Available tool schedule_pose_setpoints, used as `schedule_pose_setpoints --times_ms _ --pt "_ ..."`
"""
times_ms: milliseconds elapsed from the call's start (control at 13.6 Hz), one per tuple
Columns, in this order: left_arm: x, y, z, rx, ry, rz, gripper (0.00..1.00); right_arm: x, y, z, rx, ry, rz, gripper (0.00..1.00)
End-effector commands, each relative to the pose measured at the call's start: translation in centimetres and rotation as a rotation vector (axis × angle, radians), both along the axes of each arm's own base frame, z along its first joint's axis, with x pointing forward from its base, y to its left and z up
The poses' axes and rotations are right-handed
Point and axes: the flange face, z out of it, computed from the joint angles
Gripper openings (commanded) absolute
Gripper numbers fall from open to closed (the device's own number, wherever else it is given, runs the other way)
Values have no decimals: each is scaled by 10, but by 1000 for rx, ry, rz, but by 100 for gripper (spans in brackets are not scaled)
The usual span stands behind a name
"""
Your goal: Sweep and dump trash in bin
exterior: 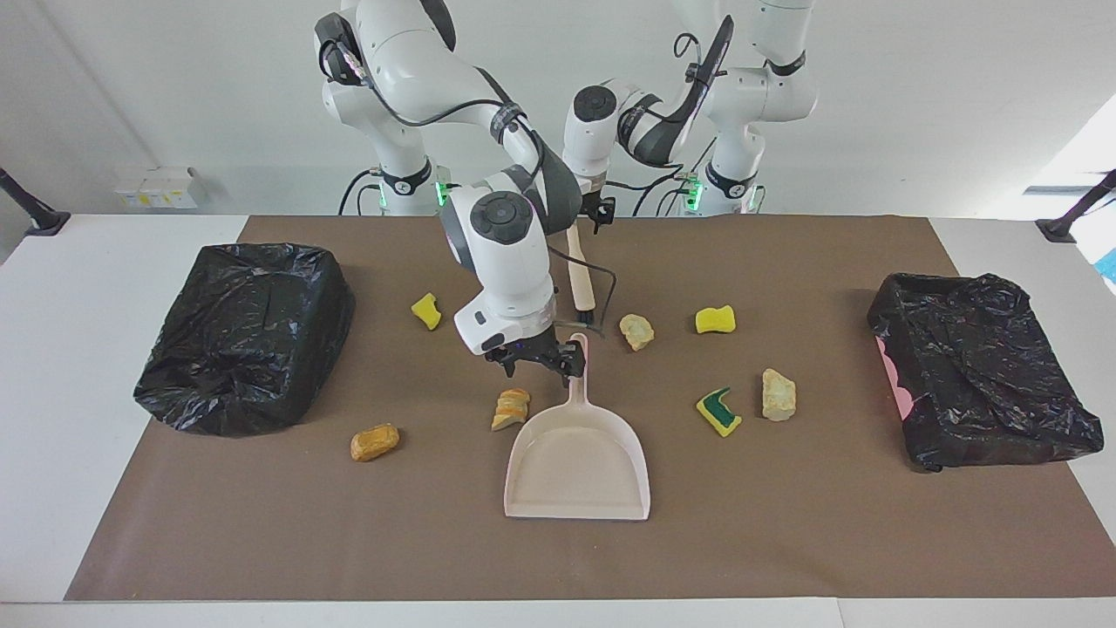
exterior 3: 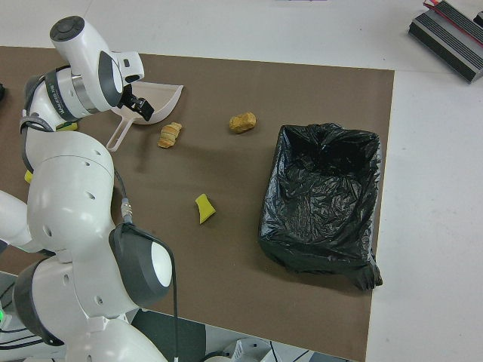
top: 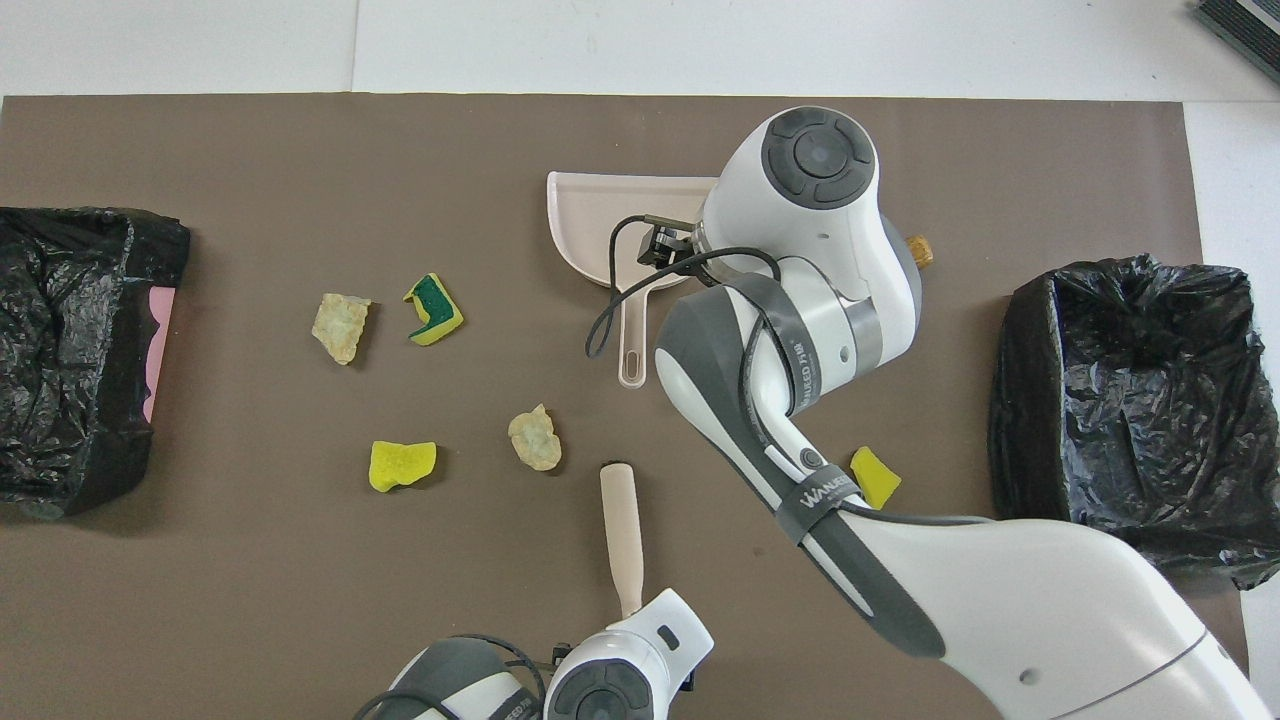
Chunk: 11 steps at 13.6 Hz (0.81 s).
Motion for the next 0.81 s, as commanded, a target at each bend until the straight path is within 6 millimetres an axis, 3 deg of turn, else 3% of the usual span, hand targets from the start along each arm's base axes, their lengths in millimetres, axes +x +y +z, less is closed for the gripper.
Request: schedule_pose_setpoints --times_ms 0,147,587,660,733 --pt "3 0 5 9 -39 -19 48 0 20 -14 6 -5 -27 100" --pt "9 2 7 29 -74 -51 22 -2 32 -30 5 -6 -14 100" --pt "23 12 10 57 -88 -37 7 -14 56 -48 -41 -19 51 100" --pt "24 16 9 70 -75 -31 7 -14 55 -48 -43 -19 59 92" --pt "30 20 10 71 -76 -16 6 -14 55 -47 -44 -21 64 61"
